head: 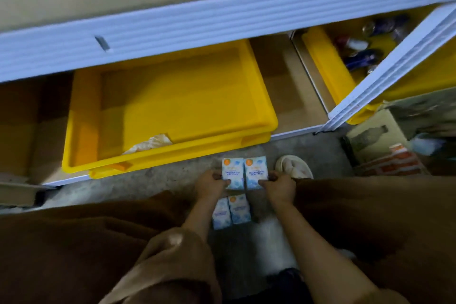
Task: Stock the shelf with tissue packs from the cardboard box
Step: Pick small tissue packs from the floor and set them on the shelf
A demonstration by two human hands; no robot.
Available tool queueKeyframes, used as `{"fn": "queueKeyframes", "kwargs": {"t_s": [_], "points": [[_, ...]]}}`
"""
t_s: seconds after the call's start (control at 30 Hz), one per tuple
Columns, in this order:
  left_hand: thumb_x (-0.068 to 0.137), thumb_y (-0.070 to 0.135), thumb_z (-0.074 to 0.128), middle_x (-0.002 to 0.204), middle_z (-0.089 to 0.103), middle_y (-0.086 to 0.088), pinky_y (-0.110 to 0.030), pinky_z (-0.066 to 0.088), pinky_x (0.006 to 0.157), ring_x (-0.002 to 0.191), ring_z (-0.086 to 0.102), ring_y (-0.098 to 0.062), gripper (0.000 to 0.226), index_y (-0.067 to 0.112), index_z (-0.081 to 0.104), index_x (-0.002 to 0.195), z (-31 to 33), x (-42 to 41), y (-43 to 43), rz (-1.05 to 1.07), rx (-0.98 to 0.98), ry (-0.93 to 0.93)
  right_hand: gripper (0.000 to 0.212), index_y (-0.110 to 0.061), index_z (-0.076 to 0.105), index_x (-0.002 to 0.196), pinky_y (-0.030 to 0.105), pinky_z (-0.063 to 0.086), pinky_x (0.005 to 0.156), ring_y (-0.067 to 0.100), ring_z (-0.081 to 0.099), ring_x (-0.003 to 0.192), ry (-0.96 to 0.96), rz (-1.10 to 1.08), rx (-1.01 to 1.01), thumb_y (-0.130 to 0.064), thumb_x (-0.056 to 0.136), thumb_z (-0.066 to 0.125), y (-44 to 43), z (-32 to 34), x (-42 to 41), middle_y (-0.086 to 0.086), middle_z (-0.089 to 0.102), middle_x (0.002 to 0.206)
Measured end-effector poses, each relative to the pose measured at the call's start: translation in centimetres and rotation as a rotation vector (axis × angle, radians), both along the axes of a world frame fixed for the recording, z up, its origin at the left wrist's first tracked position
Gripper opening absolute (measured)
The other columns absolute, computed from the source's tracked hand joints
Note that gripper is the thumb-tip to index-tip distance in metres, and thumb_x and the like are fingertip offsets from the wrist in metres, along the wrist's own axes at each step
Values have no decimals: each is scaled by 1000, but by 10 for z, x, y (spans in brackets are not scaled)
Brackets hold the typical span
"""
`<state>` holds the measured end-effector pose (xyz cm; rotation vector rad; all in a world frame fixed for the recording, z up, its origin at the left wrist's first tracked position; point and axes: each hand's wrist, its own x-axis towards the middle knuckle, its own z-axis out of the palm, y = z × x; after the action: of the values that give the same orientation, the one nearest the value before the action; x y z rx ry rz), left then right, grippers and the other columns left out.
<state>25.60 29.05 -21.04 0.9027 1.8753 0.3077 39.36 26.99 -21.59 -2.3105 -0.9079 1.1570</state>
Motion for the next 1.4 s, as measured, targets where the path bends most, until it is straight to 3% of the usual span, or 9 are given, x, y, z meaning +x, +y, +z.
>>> {"fn": "queueKeyframes", "kwargs": {"t_s": [0.3,0.4,0.47,0.8,0.97,1.1,1.23,1.3,1.4], "points": [[78,9,72,118,66,-17,-34,48,86,110,61,-29,38,-2,61,113,114,7,0,-110,232,-15,27,4,69,100,38,51,77,35,66,98,-73,46,276,-2,74,70,-5,113,12,25,71,103],[78,7,71,118,66,-18,-35,51,85,108,63,-30,38,-4,59,113,150,7,1,-123,327,-23,22,6,70,95,12,42,53,32,67,91,-58,42,366,2,73,69,-5,147,13,25,72,99],[78,7,71,117,66,-18,-36,53,84,106,63,-30,38,-4,60,112,173,8,1,-123,396,-19,22,6,69,96,11,38,49,30,66,87,-62,49,439,1,75,69,-5,170,14,22,72,101],[78,12,72,111,70,-15,-24,42,73,102,64,-25,34,-1,65,109,288,-2,21,-220,709,30,31,0,69,107,33,49,79,22,63,96,-65,77,689,-10,77,72,3,292,29,11,71,105],[80,12,70,109,71,-15,-23,41,70,100,65,-25,31,0,67,108,329,0,54,-171,797,48,24,5,71,97,16,41,60,15,57,81,-12,62,792,-4,75,72,48,331,33,6,68,87],[80,9,68,105,71,-19,-25,45,60,87,65,-28,27,-3,67,104,342,2,88,-133,775,47,24,8,69,96,28,41,67,21,57,77,23,29,750,-4,75,71,98,339,36,18,71,92],[84,13,65,85,63,-17,-20,29,44,77,57,-27,15,-2,66,83,345,4,108,-219,716,135,25,12,68,88,35,43,67,35,64,77,-88,115,699,-10,76,72,130,340,31,31,70,93],[87,16,63,85,59,-23,-29,39,52,81,57,-32,19,-1,61,78,344,5,111,-294,692,247,30,10,68,93,34,44,69,36,65,86,-200,228,634,-18,80,69,134,342,29,28,71,97],[87,17,60,114,62,-20,-36,47,83,106,58,-32,31,-3,59,111,340,3,111,-398,797,391,38,1,64,111,32,49,83,28,63,103,-346,342,661,-22,81,69,132,346,28,15,68,114]]}}
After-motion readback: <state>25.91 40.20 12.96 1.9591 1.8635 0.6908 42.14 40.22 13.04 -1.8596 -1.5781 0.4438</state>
